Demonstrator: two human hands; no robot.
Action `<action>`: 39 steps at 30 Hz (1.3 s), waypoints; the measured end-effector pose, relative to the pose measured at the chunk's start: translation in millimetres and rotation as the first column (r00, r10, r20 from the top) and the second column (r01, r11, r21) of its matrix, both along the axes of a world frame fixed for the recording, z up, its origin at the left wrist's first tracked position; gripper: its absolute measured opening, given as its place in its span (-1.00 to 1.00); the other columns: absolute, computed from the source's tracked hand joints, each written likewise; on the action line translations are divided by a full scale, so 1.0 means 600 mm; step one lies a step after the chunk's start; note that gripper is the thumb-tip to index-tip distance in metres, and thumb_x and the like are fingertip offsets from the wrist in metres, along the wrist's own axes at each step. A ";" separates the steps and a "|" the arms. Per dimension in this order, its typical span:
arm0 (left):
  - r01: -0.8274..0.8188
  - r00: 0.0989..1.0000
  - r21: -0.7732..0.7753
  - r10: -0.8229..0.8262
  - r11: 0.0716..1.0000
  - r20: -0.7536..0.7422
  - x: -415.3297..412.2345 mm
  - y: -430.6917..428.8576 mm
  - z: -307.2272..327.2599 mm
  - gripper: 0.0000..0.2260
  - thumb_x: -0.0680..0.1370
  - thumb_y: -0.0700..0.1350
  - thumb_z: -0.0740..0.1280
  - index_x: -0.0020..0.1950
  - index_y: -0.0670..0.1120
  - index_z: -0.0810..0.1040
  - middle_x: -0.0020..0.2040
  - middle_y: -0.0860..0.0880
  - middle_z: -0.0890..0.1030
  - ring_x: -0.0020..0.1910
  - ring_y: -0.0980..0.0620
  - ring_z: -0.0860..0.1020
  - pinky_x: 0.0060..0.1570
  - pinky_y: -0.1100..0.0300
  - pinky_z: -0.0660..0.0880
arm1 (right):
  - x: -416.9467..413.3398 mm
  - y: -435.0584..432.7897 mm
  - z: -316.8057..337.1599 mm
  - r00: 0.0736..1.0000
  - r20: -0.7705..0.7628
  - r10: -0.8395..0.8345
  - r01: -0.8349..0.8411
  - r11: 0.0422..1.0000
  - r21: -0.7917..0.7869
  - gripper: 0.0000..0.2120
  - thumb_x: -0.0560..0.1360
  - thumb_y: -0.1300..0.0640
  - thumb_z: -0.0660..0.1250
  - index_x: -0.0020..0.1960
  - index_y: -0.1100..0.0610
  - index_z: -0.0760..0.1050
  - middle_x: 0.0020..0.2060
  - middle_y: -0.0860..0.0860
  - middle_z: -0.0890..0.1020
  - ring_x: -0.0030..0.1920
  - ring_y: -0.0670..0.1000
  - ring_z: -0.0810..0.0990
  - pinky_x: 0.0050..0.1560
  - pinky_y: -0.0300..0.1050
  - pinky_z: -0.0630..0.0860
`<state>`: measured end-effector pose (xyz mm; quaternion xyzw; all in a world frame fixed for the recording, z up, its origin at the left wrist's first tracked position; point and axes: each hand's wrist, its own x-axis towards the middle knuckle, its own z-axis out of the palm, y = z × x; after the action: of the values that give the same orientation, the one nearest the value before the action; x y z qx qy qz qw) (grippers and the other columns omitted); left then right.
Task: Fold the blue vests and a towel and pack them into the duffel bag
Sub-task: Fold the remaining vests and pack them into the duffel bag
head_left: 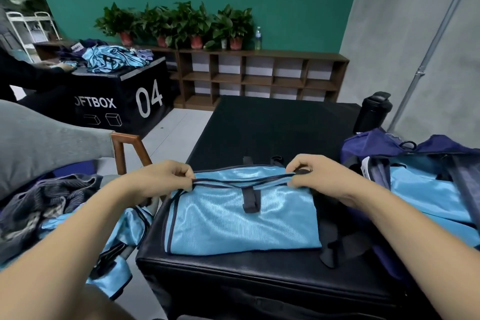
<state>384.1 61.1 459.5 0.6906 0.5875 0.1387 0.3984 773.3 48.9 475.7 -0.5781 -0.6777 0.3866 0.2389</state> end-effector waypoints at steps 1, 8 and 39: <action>-0.044 0.999 0.037 0.044 0.998 0.006 0.002 0.010 -0.006 -0.91 0.53 -0.06 0.41 -0.06 -0.07 0.61 -0.23 0.05 0.56 -0.23 0.04 0.43 -0.14 0.08 0.35 | -0.005 0.015 -0.007 0.998 -0.030 -0.060 0.060 0.998 0.003 -0.84 0.44 0.15 0.59 -0.02 0.00 0.69 -0.03 0.08 0.75 -0.11 0.08 0.68 -0.03 -0.06 0.54; -0.267 0.964 0.229 0.260 0.936 0.058 0.021 0.071 -0.045 -0.93 0.59 -0.11 0.36 -0.06 -0.08 0.60 -0.33 0.10 0.55 -0.35 0.10 0.42 -0.26 0.17 0.35 | -0.036 0.096 -0.058 0.946 -0.145 -0.290 0.307 0.946 0.107 -0.80 0.46 0.07 0.62 0.01 0.06 0.65 -0.05 0.03 0.70 -0.10 -0.01 0.63 -0.13 -0.15 0.52; 0.369 0.922 0.472 -0.250 0.801 -0.295 0.151 0.068 -0.148 -0.60 0.64 -0.09 0.36 0.47 0.16 0.54 0.40 0.22 0.51 0.38 0.22 0.43 0.44 0.29 0.32 | -0.108 0.073 -0.192 0.906 0.407 0.117 -0.301 0.854 0.425 -0.86 0.61 -0.11 0.34 0.01 -0.10 0.40 -0.01 -0.19 0.38 0.11 -0.09 0.37 0.23 -0.12 0.38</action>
<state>474.4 101.9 370.6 0.8699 0.4468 0.1479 0.1477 708.4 92.4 360.4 -0.4840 -0.8441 0.1165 0.1993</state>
